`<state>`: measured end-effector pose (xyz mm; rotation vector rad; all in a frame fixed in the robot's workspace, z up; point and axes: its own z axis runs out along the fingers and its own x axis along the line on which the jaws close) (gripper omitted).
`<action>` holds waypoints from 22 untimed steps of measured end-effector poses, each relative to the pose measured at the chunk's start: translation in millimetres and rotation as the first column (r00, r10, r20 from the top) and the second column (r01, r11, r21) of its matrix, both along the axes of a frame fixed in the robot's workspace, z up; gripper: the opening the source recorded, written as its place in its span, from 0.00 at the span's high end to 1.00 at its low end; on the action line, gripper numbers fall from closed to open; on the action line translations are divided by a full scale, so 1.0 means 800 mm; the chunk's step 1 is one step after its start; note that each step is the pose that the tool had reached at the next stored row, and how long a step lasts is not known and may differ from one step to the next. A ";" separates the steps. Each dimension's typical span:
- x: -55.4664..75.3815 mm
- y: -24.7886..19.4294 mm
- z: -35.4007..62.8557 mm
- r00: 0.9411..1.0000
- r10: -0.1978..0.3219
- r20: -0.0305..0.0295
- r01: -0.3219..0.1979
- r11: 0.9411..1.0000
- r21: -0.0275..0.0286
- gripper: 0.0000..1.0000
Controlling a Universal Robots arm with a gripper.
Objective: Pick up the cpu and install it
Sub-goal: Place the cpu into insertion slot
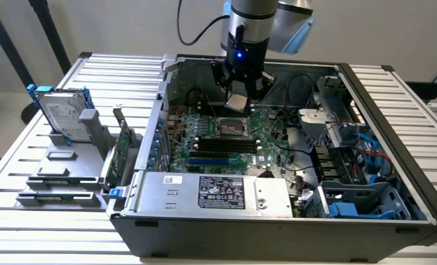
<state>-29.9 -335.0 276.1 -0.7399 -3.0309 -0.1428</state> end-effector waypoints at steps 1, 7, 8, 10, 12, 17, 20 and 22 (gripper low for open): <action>0.000 0.0000 -0.002 1.000 -0.018 0.000 0.018 1.000 0.000 0.45; 0.000 0.0000 -0.012 0.992 -0.127 0.000 0.127 0.992 0.000 0.45; 0.000 0.0000 -0.014 0.990 -0.144 0.000 0.144 0.990 0.000 0.45; 0.000 0.0000 -0.018 0.983 -0.182 0.000 0.182 0.983 0.000 0.45; 0.000 0.0000 -0.021 0.976 -0.217 0.000 0.217 0.976 0.000 0.45; 0.000 0.0000 -0.029 0.952 -0.305 -0.001 0.305 0.952 -0.001 0.45; 0.000 0.0000 -0.034 0.935 -0.355 -0.001 0.355 0.935 -0.001 0.45; 0.000 0.0000 -0.037 0.921 -0.389 -0.002 0.389 0.921 -0.002 0.45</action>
